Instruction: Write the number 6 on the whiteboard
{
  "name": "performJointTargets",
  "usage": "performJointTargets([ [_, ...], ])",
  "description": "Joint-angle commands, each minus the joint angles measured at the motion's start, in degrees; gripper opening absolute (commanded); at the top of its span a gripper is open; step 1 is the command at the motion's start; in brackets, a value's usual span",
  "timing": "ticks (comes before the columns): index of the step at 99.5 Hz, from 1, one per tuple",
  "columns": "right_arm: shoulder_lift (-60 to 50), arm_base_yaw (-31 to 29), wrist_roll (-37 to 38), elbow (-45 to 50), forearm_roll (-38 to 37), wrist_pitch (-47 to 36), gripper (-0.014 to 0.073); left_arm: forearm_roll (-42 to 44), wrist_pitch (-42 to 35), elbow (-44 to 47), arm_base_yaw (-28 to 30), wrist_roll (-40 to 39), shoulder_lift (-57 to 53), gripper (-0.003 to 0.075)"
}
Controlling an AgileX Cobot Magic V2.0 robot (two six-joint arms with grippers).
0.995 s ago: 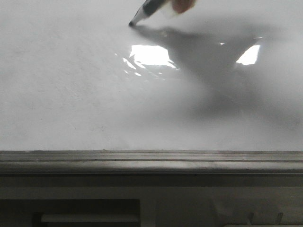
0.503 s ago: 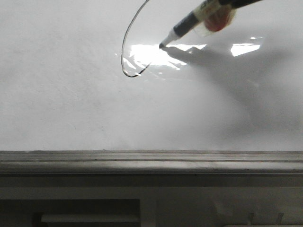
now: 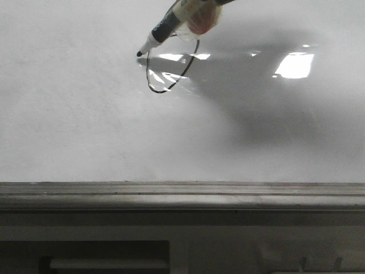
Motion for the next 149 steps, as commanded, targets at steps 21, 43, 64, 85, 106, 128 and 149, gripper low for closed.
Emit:
performJointTargets([
  [21,-4.2,0.3,-0.6,-3.5,0.9,8.5,-0.005,-13.4,14.6,-1.7,0.1,12.4,2.8,0.0421],
  [43,-1.8,0.3,-0.6,-6.4,2.5,12.4,-0.005,-14.9,18.8,-4.7,-4.3,16.0,9.2,0.0419],
  [64,1.6,0.3,-0.6,-9.6,3.1,16.0,-0.005,-11.3,13.1,-7.8,-15.6,17.8,15.5,0.0419],
  [85,2.2,0.4,-0.6,-10.5,3.1,17.1,-0.005,-6.6,5.1,-8.6,-24.1,17.8,18.9,0.0368],
  [106,2.2,0.4,-0.6,-10.5,3.4,19.4,-0.005,-4.1,2.5,-8.6,-26.2,17.8,21.2,0.0225],
  [128,2.3,0.4,-0.6,-10.5,3.5,20.7,-0.005,-4.5,2.4,-8.6,-26.2,17.8,21.9,0.0197],
  [149,2.5,0.4,-0.6,-10.5,3.7,20.6,-0.0024,-4.5,2.4,-8.6,-26.2,17.9,21.9,-0.002],
])
